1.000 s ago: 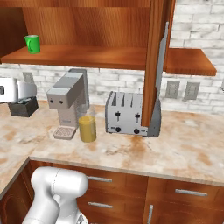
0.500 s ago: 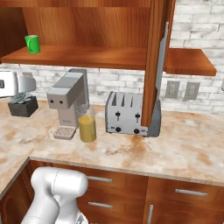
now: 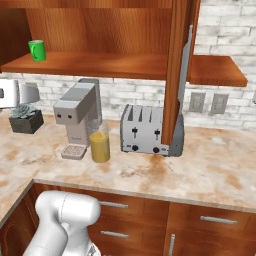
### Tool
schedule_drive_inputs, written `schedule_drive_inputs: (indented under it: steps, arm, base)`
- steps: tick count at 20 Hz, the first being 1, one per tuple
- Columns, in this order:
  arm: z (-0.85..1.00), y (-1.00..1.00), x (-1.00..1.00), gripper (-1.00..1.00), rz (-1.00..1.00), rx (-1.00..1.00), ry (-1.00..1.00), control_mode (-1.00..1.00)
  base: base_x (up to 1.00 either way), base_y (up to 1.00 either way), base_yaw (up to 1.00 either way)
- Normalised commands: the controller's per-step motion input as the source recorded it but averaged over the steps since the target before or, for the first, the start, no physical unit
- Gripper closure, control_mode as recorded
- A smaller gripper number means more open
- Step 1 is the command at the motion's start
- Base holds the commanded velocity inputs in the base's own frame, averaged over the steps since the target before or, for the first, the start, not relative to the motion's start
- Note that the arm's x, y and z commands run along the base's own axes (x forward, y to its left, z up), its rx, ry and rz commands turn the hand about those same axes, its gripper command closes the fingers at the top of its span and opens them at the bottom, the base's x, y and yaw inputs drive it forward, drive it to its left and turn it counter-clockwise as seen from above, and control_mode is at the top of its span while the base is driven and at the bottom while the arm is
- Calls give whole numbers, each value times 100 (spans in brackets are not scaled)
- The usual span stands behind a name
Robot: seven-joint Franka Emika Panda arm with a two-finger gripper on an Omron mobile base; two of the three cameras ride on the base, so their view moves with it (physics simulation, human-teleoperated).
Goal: There is a tray on the dining counter. Grab the cup, mug, and pitcher and place them on the tray. The pitcher may be placed next to the tray if it cannot fit the tray.
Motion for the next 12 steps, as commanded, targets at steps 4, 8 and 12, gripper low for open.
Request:
schedule_drive_inputs:
  steps: [4, 8, 12]
  arm:
    - [0, 13, 0, -100, 0, 3, 0, -100]
    - [0, 11, 0, -100, 0, 3, 0, -100]
    - [21, 3, 0, -100, 0, 4, -6, -100]
  base:
    - [0, 0, 0]
    - [0, 0, 0]
    - [0, 0, 0]
